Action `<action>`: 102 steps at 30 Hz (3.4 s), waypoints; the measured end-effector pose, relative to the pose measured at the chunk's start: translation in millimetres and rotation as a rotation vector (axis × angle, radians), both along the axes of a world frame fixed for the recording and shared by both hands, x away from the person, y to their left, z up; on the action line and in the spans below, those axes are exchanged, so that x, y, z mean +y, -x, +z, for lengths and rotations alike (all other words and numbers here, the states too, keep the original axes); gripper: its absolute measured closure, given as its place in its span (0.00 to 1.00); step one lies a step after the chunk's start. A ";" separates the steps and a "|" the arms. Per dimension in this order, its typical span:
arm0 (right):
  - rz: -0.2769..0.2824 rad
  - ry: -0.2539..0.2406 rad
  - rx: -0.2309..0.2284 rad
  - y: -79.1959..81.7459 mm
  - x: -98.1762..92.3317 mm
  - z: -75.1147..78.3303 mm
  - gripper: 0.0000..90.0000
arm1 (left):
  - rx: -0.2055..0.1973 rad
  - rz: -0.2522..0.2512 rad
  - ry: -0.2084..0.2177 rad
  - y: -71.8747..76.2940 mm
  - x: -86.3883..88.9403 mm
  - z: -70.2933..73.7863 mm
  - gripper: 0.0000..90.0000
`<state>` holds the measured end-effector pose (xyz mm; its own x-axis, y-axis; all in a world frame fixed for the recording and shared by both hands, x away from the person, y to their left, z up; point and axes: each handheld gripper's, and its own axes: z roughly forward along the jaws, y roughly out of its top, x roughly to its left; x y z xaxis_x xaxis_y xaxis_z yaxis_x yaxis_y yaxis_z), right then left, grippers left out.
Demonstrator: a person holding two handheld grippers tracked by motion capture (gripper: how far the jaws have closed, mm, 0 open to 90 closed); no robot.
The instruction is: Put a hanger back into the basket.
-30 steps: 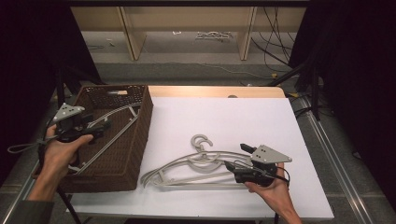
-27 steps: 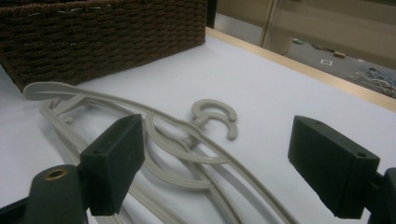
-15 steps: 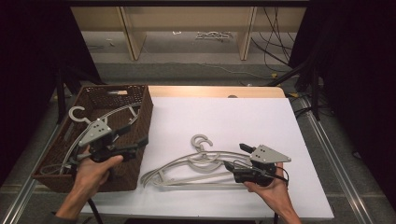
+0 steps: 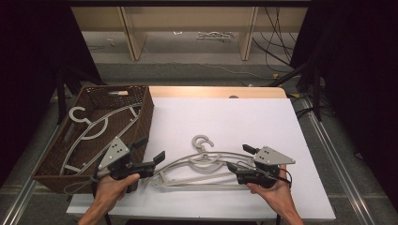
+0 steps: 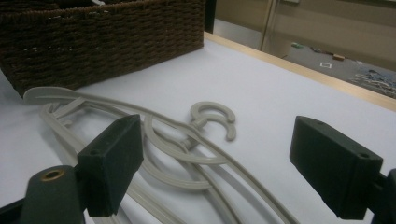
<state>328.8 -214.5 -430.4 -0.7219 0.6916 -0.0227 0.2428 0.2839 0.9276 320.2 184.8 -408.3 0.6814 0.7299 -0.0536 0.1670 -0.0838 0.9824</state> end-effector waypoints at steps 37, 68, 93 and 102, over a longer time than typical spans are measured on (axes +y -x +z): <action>0.095 0.372 0.139 -91.8 6.9 -8.6 0.43 | 0.000 -0.064 -0.097 24.5 -19.2 -26.0 0.18; 0.227 0.571 0.300 -116.3 39.6 -40.2 0.69 | 0.008 -0.067 -0.116 21.9 -19.3 -27.6 0.18; 0.465 0.754 0.069 -100.0 45.0 -21.4 0.91 | 0.017 -0.070 -0.121 20.1 -18.9 -28.3 0.19; 0.450 0.749 0.019 -94.8 37.2 -8.3 0.91 | 0.027 -0.069 -0.112 21.0 -21.0 -28.4 0.19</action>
<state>423.6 -177.3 -438.7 -0.9277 0.1490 -0.3422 -0.0250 0.8900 0.4553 299.1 163.9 -436.8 0.7293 0.6841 0.0069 0.1834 -0.2052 0.9614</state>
